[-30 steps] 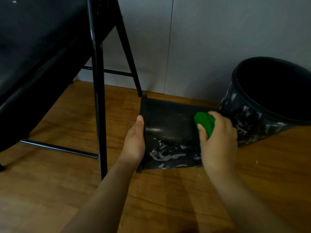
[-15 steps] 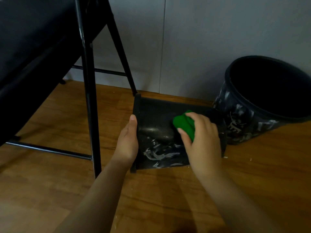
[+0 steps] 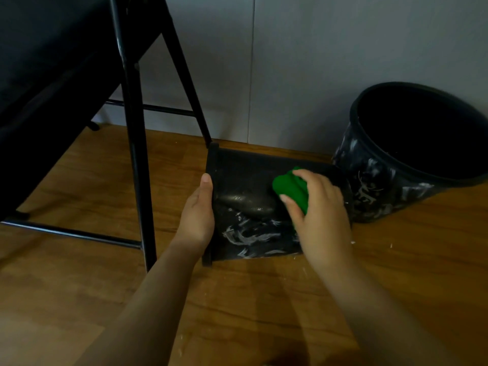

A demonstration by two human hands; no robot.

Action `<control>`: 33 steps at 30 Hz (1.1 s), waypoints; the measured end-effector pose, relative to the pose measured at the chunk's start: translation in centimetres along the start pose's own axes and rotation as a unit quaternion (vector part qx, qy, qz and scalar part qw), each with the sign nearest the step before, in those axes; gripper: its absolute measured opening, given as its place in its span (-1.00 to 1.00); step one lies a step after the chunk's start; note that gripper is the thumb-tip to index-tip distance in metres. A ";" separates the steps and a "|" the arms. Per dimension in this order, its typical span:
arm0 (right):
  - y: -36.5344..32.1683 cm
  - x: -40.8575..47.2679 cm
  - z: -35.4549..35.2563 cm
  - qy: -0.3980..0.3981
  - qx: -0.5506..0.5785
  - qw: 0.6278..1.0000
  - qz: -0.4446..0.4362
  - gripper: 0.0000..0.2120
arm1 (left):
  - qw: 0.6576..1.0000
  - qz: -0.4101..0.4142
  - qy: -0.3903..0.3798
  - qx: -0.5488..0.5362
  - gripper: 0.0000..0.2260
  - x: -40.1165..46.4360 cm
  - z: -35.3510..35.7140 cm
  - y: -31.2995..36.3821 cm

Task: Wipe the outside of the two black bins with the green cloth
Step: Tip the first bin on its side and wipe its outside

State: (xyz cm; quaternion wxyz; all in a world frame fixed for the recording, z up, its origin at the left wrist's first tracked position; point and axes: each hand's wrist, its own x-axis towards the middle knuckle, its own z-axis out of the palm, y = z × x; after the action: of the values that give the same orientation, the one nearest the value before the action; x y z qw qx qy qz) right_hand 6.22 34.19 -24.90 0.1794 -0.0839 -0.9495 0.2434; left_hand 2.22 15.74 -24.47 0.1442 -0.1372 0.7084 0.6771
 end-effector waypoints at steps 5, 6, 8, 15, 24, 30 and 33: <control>2.4 1.6 -0.6 0.059 -0.027 0.990 0.125 -0.56 | 1.000 0.012 -0.004 0.010 -0.49 0.1 0.0 -0.1; 2.2 1.3 -0.5 0.061 -0.035 0.990 0.124 -0.56 | 1.000 0.011 0.000 0.008 -0.50 0.1 0.0 -0.2; 1.3 0.4 -0.2 0.048 -0.029 0.995 0.085 -0.56 | 1.000 0.010 0.008 0.004 -0.53 0.1 0.0 -0.3; 3.6 1.5 -0.9 0.049 0.003 0.992 0.120 -0.53 | 1.000 0.013 0.011 0.003 -0.55 0.2 0.2 -0.1; 3.1 0.6 -0.7 0.011 -0.035 0.999 0.003 -0.56 | 1.000 0.004 0.002 0.011 -0.53 0.3 0.1 0.0; 4.5 0.3 -1.3 0.064 -0.069 0.989 0.113 -0.55 | 1.000 0.016 0.005 0.016 -0.53 0.3 0.1 -0.3; 3.4 -0.2 -1.0 0.034 -0.043 0.998 0.027 -0.57 | 1.000 0.013 0.003 0.015 -0.52 0.5 0.0 -0.4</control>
State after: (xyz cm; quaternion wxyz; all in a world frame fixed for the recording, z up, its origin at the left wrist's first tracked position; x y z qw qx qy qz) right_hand 7.04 37.50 -25.84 0.2007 -0.1254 -0.9499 0.2044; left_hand 1.94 15.70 -25.08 0.1350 -0.1277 0.7207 0.6679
